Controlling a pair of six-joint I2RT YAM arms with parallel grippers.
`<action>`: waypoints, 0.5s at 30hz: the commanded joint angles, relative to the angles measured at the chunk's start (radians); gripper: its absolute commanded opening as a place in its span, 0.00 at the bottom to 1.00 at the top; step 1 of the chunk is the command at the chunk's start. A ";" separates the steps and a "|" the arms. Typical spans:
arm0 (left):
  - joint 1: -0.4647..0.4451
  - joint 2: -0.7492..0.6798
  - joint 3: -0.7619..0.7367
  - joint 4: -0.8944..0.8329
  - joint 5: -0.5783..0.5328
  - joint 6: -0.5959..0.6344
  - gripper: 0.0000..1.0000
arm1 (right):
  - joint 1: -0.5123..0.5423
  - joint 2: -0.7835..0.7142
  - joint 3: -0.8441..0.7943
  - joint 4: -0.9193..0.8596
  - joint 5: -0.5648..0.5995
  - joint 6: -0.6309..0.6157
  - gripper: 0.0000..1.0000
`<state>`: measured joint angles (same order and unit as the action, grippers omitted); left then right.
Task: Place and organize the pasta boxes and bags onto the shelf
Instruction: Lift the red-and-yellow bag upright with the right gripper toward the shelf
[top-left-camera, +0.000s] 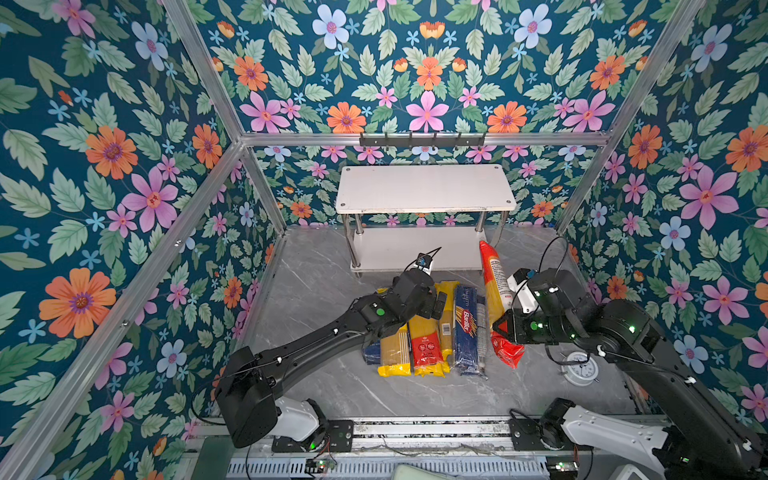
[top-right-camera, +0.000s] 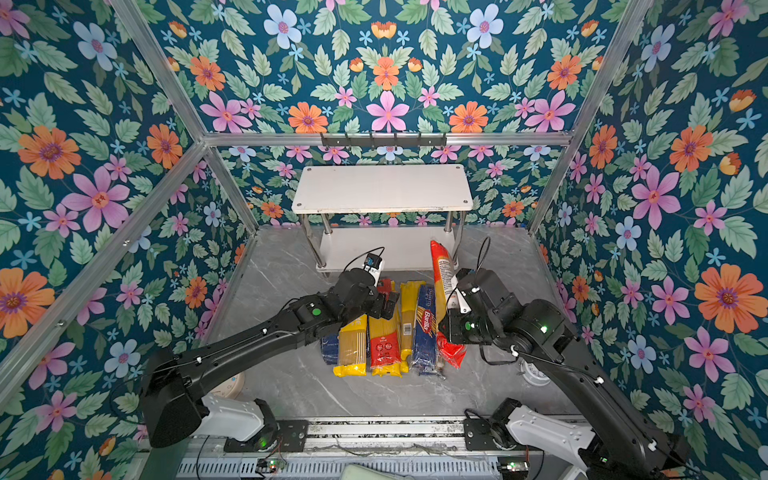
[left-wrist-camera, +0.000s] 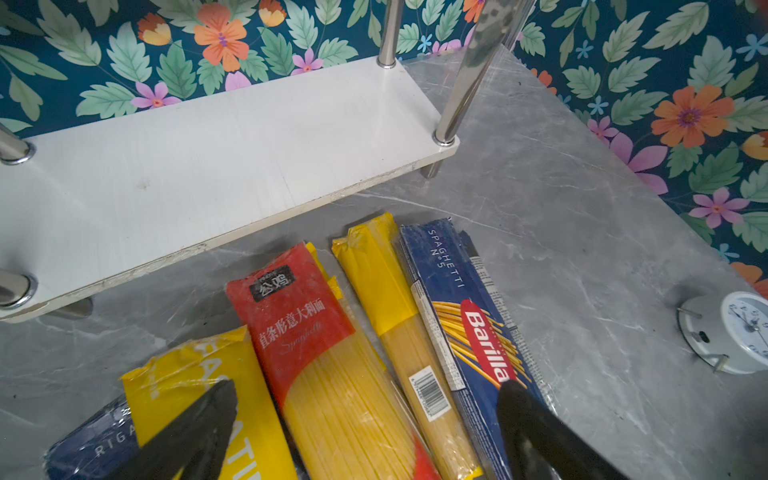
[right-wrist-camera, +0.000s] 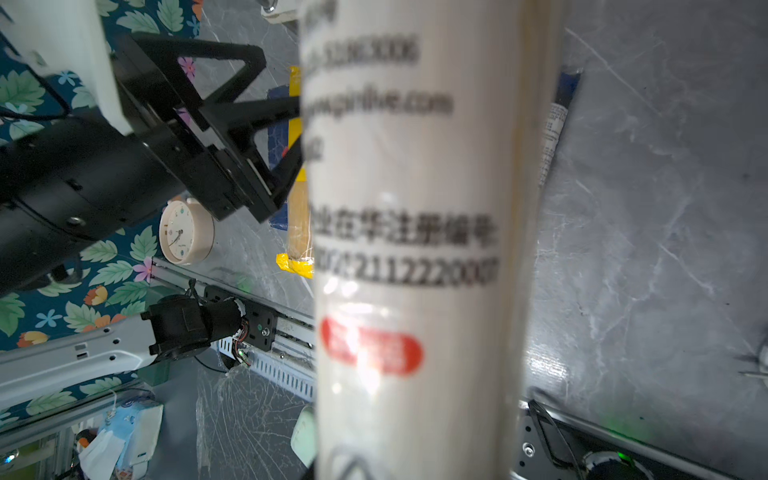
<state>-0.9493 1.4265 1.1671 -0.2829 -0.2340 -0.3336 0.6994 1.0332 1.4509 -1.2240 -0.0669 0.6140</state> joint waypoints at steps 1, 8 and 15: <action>-0.002 0.030 0.032 0.014 -0.004 0.050 1.00 | -0.028 0.039 0.088 0.085 0.065 -0.084 0.20; 0.000 0.124 0.137 -0.005 -0.003 0.196 1.00 | -0.201 0.224 0.344 0.126 -0.017 -0.195 0.20; 0.066 0.191 0.174 0.028 0.068 0.259 0.99 | -0.312 0.501 0.697 0.108 -0.045 -0.309 0.20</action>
<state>-0.9081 1.6062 1.3350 -0.2783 -0.2050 -0.1211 0.4084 1.4704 2.0464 -1.2160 -0.1047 0.3985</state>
